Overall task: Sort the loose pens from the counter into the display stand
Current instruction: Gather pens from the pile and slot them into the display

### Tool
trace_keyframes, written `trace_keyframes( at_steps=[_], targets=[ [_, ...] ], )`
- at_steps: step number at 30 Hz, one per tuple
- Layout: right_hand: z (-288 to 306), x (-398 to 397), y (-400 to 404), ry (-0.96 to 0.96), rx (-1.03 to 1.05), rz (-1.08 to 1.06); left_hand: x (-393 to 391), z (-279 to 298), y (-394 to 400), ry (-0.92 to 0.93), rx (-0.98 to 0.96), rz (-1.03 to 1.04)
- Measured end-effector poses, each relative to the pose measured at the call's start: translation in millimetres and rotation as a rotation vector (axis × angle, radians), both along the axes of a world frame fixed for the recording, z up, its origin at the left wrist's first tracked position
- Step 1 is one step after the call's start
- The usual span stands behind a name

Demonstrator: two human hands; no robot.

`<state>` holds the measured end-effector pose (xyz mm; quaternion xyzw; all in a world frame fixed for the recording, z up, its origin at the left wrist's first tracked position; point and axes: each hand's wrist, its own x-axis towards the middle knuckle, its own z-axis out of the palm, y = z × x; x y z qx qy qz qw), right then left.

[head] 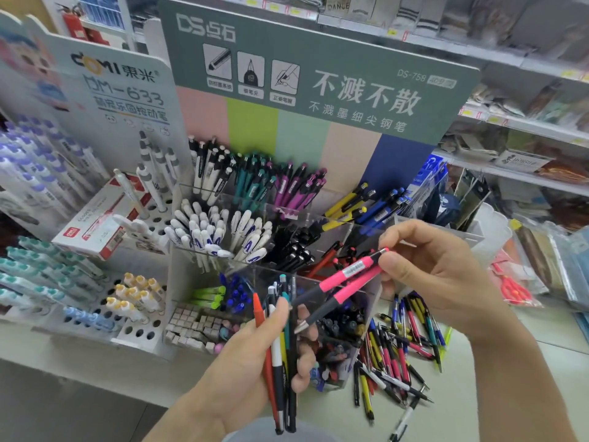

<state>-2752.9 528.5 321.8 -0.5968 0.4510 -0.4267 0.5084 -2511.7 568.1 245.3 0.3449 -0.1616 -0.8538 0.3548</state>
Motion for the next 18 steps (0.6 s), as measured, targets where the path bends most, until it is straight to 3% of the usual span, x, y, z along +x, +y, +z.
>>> trace_keyframes(
  at_steps=[3,9,14,18],
  targets=[
    [-1,1,3,0.005,-0.024,-0.041,-2,0,-6,0.064,0.06,0.103],
    [-7,-2,21,0.061,-0.03,-0.065,-1,12,3,-0.02,-0.032,0.212],
    [-12,-18,31,-0.046,-0.092,-0.385,-4,12,2,-0.145,-0.079,0.165],
    [-8,-41,33,0.092,-0.16,-0.563,-9,8,2,-0.137,-0.041,0.173]
  ],
)
